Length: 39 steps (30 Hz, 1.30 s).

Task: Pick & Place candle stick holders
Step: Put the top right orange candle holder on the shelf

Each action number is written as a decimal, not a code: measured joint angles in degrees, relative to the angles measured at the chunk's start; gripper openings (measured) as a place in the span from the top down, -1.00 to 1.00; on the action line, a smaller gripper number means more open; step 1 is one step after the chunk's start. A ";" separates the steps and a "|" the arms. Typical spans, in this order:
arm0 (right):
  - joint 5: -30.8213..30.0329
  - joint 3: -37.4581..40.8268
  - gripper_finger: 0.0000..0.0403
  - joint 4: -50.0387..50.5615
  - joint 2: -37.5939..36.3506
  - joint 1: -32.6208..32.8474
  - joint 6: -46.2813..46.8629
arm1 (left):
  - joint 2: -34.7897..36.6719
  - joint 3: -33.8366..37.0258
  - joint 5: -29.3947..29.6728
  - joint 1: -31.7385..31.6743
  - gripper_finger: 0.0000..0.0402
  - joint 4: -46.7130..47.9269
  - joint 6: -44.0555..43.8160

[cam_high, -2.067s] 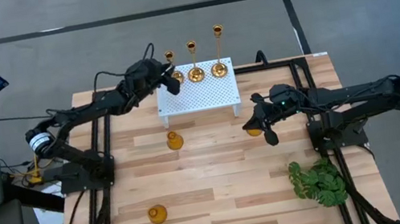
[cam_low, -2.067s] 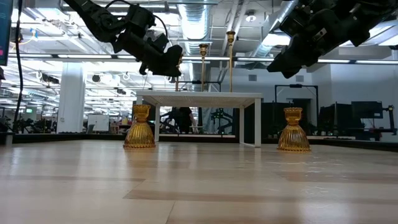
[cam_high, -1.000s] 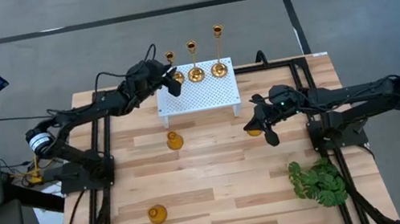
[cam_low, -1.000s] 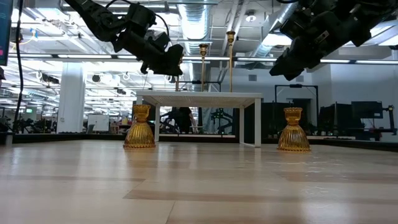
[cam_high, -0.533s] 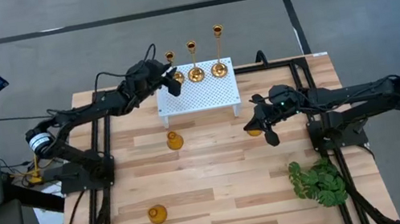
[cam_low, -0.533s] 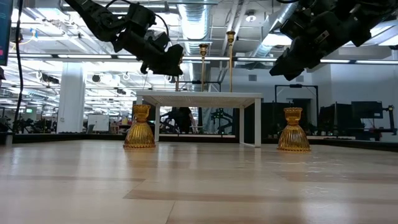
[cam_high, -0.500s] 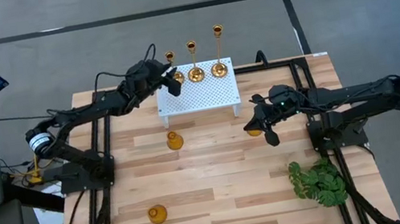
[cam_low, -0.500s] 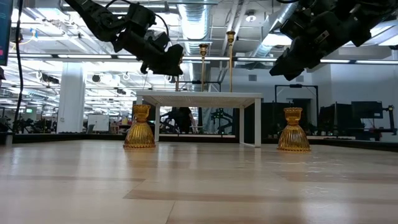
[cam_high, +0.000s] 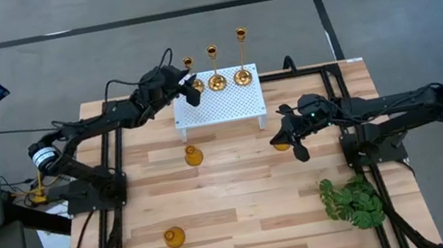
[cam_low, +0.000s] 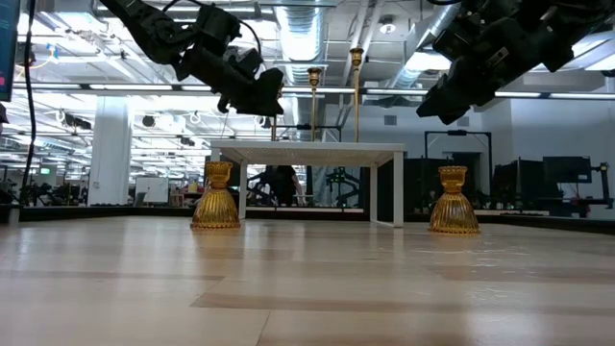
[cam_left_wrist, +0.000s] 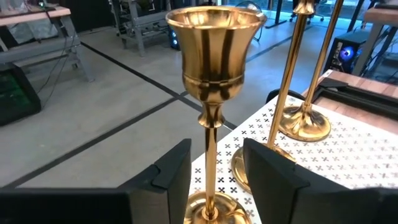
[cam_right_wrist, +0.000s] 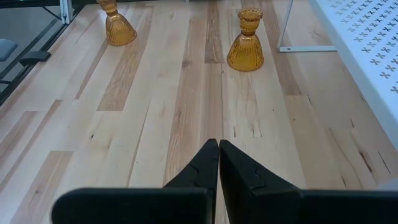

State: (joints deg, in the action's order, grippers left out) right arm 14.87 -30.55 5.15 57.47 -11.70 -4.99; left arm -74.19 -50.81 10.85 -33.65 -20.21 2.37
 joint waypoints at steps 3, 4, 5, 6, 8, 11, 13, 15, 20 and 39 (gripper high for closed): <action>0.00 0.00 0.97 0.02 0.00 0.00 0.00 | 0.00 0.00 0.00 0.21 0.17 0.00 0.18; 0.02 0.00 0.97 0.00 0.00 0.00 0.00 | 0.00 0.00 0.00 0.22 0.13 0.00 0.17; 0.01 0.00 0.97 0.01 0.00 0.00 0.00 | 0.00 0.00 -0.02 0.22 0.09 0.00 0.17; 0.01 0.00 0.97 0.01 0.00 0.00 0.00 | 0.00 0.00 -0.05 0.22 0.05 0.00 0.17; 0.01 0.00 0.97 0.01 0.00 0.00 0.00 | 0.00 0.00 -0.09 0.22 -0.04 0.00 0.17; 0.01 0.00 0.97 0.01 0.00 0.00 0.00 | 0.00 0.00 -0.09 0.22 -0.13 0.00 0.17; 0.00 0.00 0.97 0.00 0.00 0.00 0.00 | 0.00 0.00 -0.08 0.22 -0.17 0.00 0.17; 0.00 0.00 0.97 0.02 0.00 0.00 0.00 | 0.00 0.00 -0.07 0.22 -0.19 0.01 0.17; 0.00 0.00 0.97 0.03 0.00 0.00 0.09 | 0.00 -0.02 -0.02 0.39 -0.17 2.47 0.17; 0.03 0.00 0.97 2.35 0.00 2.06 1.96 | 20.27 -0.02 -3.58 11.38 -0.05 29.48 -1.38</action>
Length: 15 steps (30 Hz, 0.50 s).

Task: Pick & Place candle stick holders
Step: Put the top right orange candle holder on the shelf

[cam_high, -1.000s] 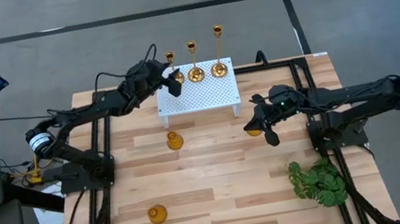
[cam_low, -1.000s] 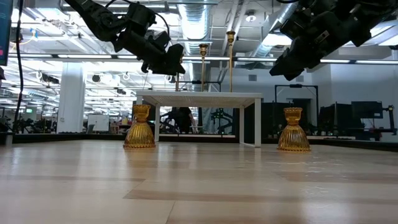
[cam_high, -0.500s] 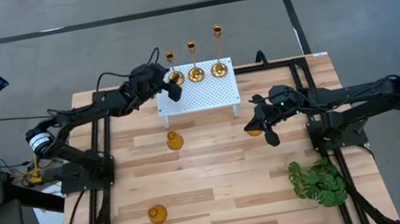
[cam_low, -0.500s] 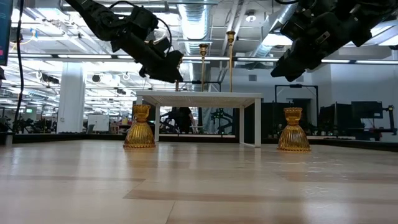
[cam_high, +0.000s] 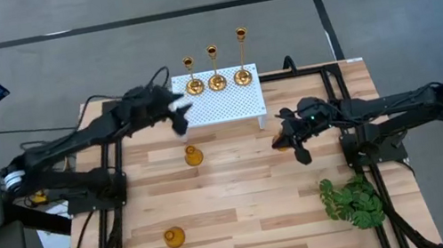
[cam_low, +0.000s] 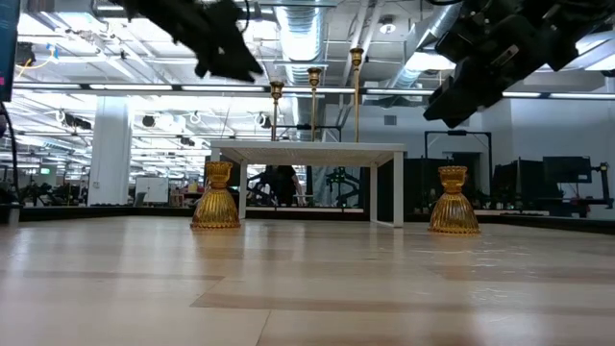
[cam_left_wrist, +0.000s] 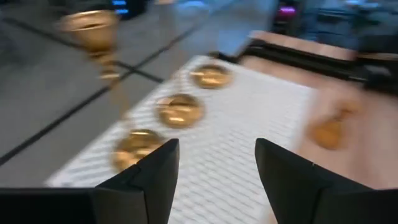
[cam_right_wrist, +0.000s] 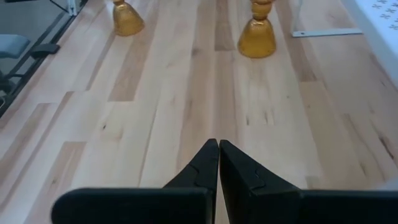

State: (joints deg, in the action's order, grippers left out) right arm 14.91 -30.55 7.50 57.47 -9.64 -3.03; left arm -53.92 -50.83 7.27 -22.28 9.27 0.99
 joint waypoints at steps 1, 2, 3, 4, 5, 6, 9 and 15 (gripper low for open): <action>0.00 0.00 0.97 -0.06 0.00 0.31 -0.22 | 1.52 0.30 -1.98 1.35 -0.04 0.90 0.00; 0.00 0.00 0.97 -0.23 0.00 0.61 -0.43 | 2.96 1.00 -4.22 2.78 -0.04 0.83 0.00; 0.00 0.00 0.97 -0.44 0.00 0.89 -0.52 | 4.54 1.99 -6.63 4.19 -0.03 0.78 0.00; 0.01 0.00 0.97 -0.64 0.00 1.08 -0.54 | 5.91 3.10 -8.78 5.54 -0.03 1.03 0.01; -0.01 0.00 0.97 -0.78 0.00 1.22 -0.54 | 7.26 4.21 -10.72 6.93 -0.03 1.10 0.01; 0.01 0.00 0.97 -0.87 0.00 1.40 -0.54 | 8.71 5.60 -12.56 8.31 -0.02 0.99 0.00; -0.01 0.00 0.97 -1.98 0.00 1.79 -0.55 | 12.70 9.95 -16.63 12.48 -0.01 0.83 0.13; -0.01 -0.02 0.97 -4.72 -0.02 1.80 -0.54 | 16.65 16.85 -18.04 17.89 -0.02 0.53 0.02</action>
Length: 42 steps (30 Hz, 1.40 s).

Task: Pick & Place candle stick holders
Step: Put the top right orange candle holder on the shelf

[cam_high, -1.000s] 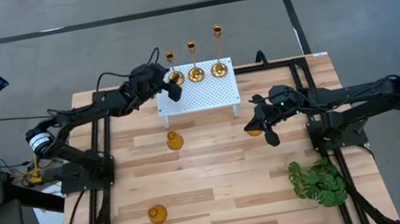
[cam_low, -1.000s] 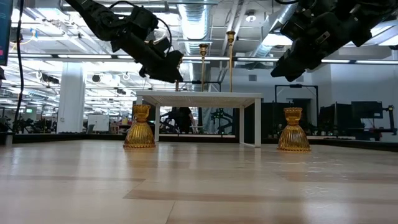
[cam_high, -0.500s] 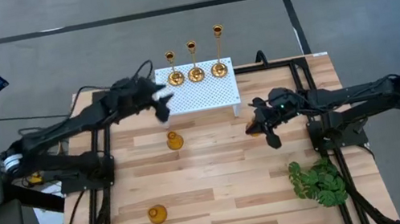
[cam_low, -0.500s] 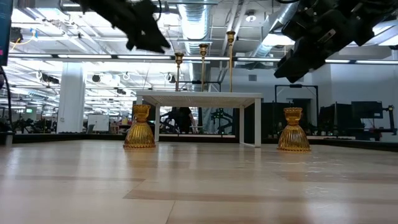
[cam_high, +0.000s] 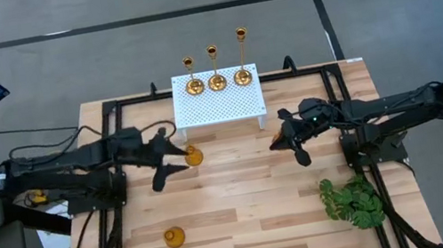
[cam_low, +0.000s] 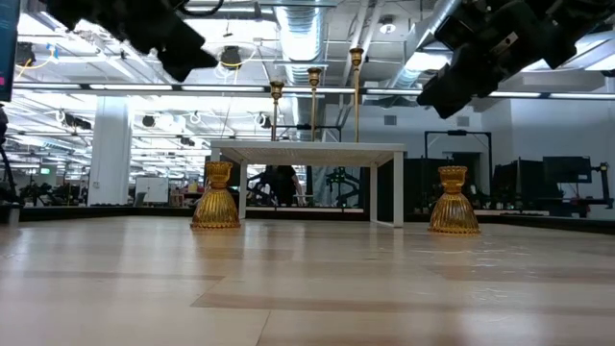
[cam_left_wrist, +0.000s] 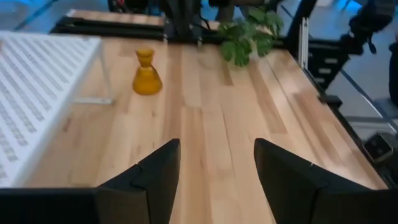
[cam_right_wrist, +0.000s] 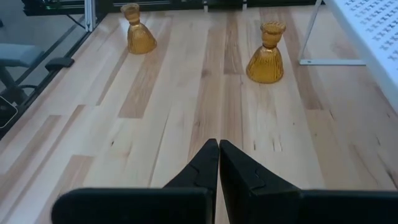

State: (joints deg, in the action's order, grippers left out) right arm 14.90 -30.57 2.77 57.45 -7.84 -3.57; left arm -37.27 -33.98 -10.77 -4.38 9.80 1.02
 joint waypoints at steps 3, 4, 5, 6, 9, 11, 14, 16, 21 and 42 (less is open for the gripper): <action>0.00 0.00 0.97 -0.31 0.02 -0.15 0.00 | -0.20 1.79 -0.02 1.14 -0.03 -0.54 0.00; 0.00 0.00 0.97 -0.31 0.00 -0.15 0.01 | -0.35 2.20 -0.02 1.14 -0.03 -0.89 0.00; 0.00 0.00 0.97 -0.29 0.01 -0.15 0.08 | -0.67 2.35 -0.02 1.11 -0.03 -1.34 0.00; 0.00 0.00 0.97 -0.29 0.01 -0.15 0.13 | -1.00 2.58 0.03 1.11 -0.03 -1.71 0.00; 0.00 0.00 0.97 -0.29 0.02 -0.15 0.15 | -2.33 2.97 0.04 1.11 -0.02 -1.77 0.00; 0.00 0.00 0.97 -0.27 0.02 -0.06 0.15 | -3.45 2.94 0.00 1.12 -0.02 -3.18 0.00; 0.00 0.00 0.97 -0.46 0.02 -0.06 0.16 | -5.03 2.91 0.00 1.11 -0.02 -3.34 0.00; 0.00 0.00 0.97 -0.59 0.01 -0.04 0.15 | -6.22 2.91 0.06 1.11 -0.02 -3.45 0.00; 0.00 0.00 0.97 -2.69 0.02 -0.06 0.17 | -8.24 2.91 2.04 1.09 0.02 -5.63 -5.82; -0.20 0.00 0.97 -8.62 0.00 -0.15 3.09 | 11.21 2.91 -0.42 1.09 0.98 7.97 12.73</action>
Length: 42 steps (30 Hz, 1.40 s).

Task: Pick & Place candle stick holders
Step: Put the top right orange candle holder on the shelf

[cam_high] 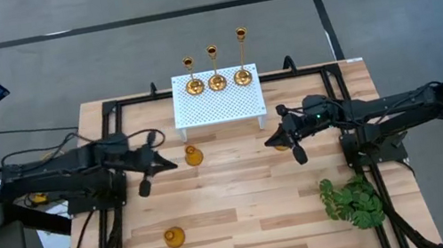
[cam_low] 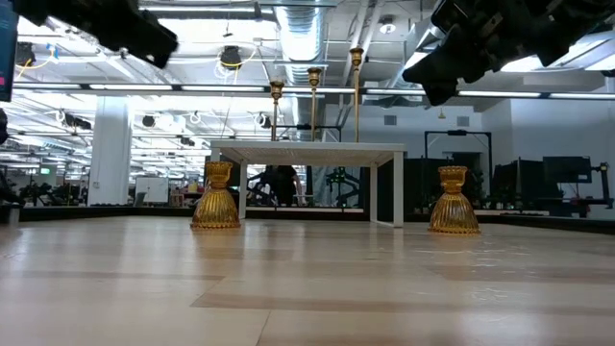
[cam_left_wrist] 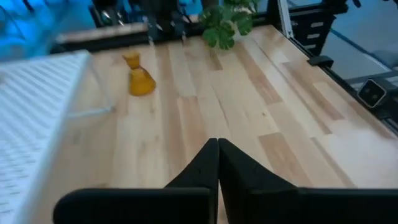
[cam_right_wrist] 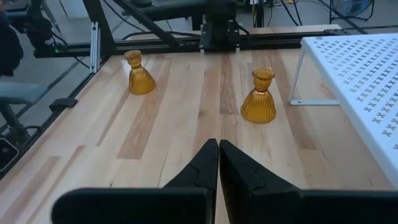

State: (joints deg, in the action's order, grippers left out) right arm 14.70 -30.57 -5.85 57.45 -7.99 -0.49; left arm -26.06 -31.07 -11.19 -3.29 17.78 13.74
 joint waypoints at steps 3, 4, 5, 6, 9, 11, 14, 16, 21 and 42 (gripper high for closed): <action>-1.01 0.00 0.97 -0.26 0.00 0.00 1.56 | 5.88 2.10 0.20 0.00 0.97 1.46 0.92; -2.16 0.00 0.97 -0.25 0.00 0.04 2.25 | 7.62 3.80 0.21 0.00 0.97 0.91 1.00; -3.68 0.00 0.97 -0.23 0.00 0.16 3.23 | 9.25 5.73 0.21 0.00 0.97 -0.14 0.84; -5.69 0.00 0.97 -0.21 0.00 0.29 4.53 | 10.78 7.94 0.18 0.00 0.97 -2.13 0.43; -12.40 0.00 0.99 0.33 0.00 0.89 8.85 | 14.06 14.21 0.27 0.02 0.98 -10.31 -2.02; -14.61 0.00 0.99 1.73 0.00 1.18 11.10 | 15.38 17.11 0.48 0.02 0.98 -14.53 -3.34; -14.97 0.00 1.00 4.71 0.00 1.26 14.47 | 16.31 18.50 1.27 0.00 0.96 -17.01 -3.48; -14.99 0.00 1.00 7.29 0.00 1.25 16.59 | 16.12 18.82 2.87 0.00 0.96 -16.64 -3.62; -17.30 -0.45 1.00 13.86 0.00 1.35 17.54 | 15.04 18.75 5.13 0.00 0.98 -17.39 -3.72; -29.85 -10.42 1.00 39.56 4.03 9.17 15.41 | 12.85 18.75 5.19 0.00 0.96 -17.85 -3.72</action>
State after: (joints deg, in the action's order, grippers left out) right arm -15.15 -40.99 33.72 61.48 1.18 14.92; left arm -13.21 -12.32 -6.00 -3.29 -0.08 10.02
